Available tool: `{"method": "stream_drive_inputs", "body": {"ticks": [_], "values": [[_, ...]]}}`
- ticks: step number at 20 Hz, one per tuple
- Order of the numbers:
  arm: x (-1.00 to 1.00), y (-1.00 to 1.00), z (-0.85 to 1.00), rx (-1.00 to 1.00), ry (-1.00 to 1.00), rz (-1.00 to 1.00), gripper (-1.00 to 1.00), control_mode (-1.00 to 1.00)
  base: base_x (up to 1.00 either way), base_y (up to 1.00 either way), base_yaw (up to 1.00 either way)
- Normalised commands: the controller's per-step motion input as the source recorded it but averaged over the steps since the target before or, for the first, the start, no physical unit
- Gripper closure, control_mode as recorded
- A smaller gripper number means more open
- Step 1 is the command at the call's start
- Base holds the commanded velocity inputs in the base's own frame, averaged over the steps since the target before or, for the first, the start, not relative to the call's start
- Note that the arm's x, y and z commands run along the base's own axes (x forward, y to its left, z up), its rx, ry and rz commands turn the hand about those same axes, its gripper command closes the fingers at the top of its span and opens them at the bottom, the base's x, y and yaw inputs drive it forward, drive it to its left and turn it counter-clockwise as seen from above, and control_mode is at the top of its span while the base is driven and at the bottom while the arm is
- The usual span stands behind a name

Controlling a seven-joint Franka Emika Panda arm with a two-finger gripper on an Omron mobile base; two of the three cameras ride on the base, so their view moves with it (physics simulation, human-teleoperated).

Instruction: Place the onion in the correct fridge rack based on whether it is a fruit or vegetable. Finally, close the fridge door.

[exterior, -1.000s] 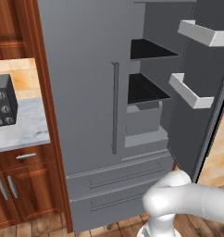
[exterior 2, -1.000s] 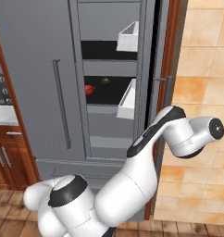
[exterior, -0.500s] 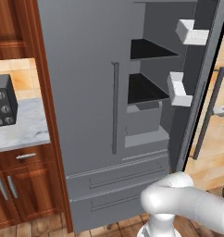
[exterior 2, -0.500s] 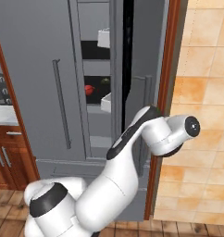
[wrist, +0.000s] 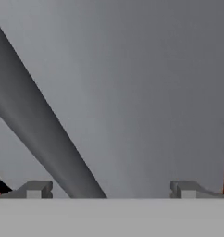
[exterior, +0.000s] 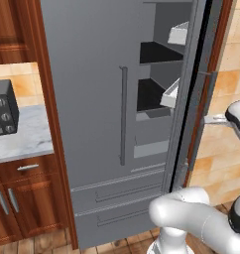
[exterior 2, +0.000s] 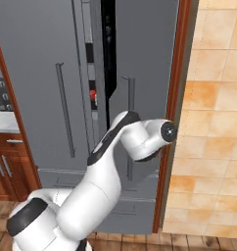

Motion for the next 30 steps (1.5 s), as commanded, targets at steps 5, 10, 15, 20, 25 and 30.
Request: {"method": "stream_drive_inputs", "body": {"ticks": [5, 10, 15, 20, 25, 30], "values": [[0.50, 0.54, 0.08, 0.00, -0.07, -0.06, -1.00, -1.00, 0.00, 0.00, 0.00], [0.42, 0.30, 0.40, 0.00, -0.08, -0.08, -1.00, -1.00, 0.00, 0.00, 0.00], [0.37, 0.17, 0.55, 0.00, -0.13, -0.09, -1.00, -1.00, 0.00, 0.00, 0.00], [0.47, 0.20, 0.54, 0.00, -0.13, -0.09, -1.00, -1.00, 0.00, 0.00, 0.00], [0.54, 0.21, 0.58, 0.00, -0.11, -0.09, -1.00, -1.00, 0.00, 0.00, 0.00], [0.56, 0.16, 0.59, 0.00, -0.09, -0.08, -1.00, -1.00, 0.00, 0.00, 0.00]]}}
